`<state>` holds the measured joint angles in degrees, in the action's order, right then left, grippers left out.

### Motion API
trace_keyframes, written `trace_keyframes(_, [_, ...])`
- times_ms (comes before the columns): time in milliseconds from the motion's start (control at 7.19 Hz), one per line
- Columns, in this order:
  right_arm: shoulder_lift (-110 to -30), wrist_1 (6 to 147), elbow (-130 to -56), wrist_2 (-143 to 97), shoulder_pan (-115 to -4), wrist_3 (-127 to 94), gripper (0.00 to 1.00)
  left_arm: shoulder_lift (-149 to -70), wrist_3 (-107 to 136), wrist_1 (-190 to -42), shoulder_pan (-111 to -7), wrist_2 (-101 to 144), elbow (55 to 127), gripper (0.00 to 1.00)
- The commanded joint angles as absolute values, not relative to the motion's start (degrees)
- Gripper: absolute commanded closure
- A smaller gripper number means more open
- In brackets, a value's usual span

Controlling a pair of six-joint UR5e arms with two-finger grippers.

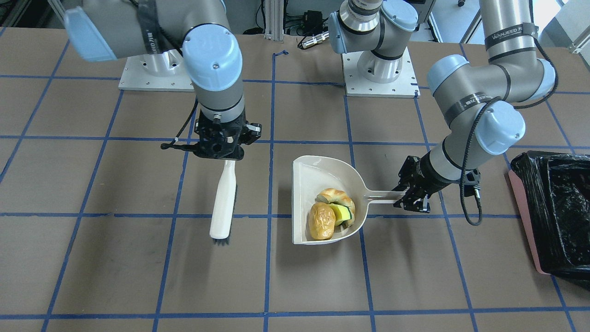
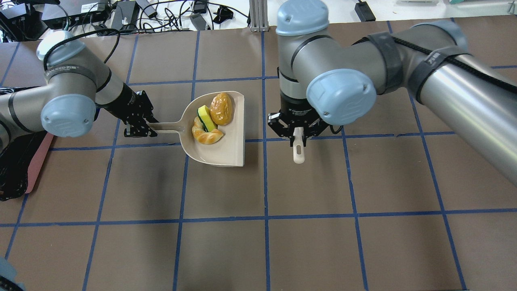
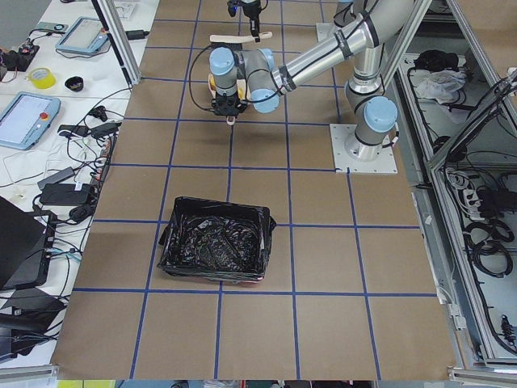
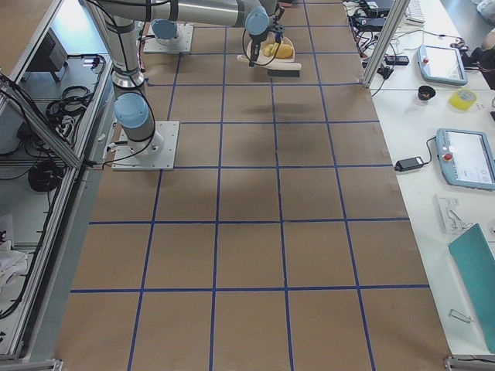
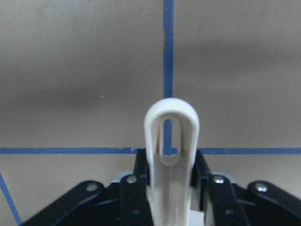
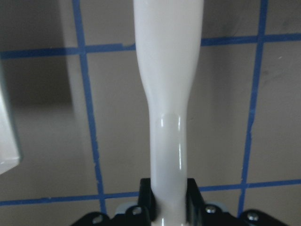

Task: Sweep and dump trash into bin
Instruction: 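Carry the loaded dustpan to the bin with the left gripper while the right withdraws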

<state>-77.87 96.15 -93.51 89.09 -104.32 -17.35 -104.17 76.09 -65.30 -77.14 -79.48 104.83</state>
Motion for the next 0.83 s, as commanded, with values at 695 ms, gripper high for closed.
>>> trace_keyframes(695, [-74.03,103.97,-93.17,94.84,-75.86,9.74,1.0,-109.24,68.57,-84.28,-65.14,-78.22,84.04,1.0])
